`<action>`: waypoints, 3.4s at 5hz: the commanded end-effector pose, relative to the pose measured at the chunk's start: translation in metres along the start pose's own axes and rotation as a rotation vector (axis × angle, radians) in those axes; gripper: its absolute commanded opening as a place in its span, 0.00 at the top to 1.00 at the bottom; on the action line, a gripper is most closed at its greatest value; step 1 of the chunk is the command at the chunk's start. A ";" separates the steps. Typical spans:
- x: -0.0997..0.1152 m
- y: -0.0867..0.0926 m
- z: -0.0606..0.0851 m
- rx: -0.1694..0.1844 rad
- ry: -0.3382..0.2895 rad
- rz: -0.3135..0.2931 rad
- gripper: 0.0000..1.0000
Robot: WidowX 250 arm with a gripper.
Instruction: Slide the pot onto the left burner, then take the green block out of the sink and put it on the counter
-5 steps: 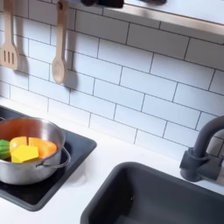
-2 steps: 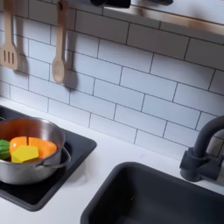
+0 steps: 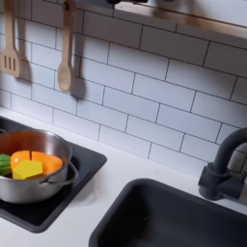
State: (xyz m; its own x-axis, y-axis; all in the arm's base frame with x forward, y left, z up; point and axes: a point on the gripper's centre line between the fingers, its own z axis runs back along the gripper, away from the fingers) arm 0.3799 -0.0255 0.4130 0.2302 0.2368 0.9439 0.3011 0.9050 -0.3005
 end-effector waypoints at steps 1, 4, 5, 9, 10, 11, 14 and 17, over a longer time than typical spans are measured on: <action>0.000 0.001 0.002 0.003 -0.002 0.000 1.00; -0.002 0.003 0.001 0.006 0.020 -0.002 1.00; -0.002 0.003 0.006 0.003 0.021 -0.005 1.00; -0.002 0.006 0.001 0.013 0.035 0.012 1.00; -0.002 0.009 0.000 0.021 0.050 0.008 0.22; -0.002 0.013 -0.005 0.031 0.063 0.041 0.00; -0.013 0.009 0.003 0.003 0.209 0.077 0.00; -0.035 0.035 0.037 0.136 0.570 0.063 0.00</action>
State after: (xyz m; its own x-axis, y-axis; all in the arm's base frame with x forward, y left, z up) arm 0.3498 0.0104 0.3752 0.7149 0.1030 0.6916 0.1582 0.9396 -0.3035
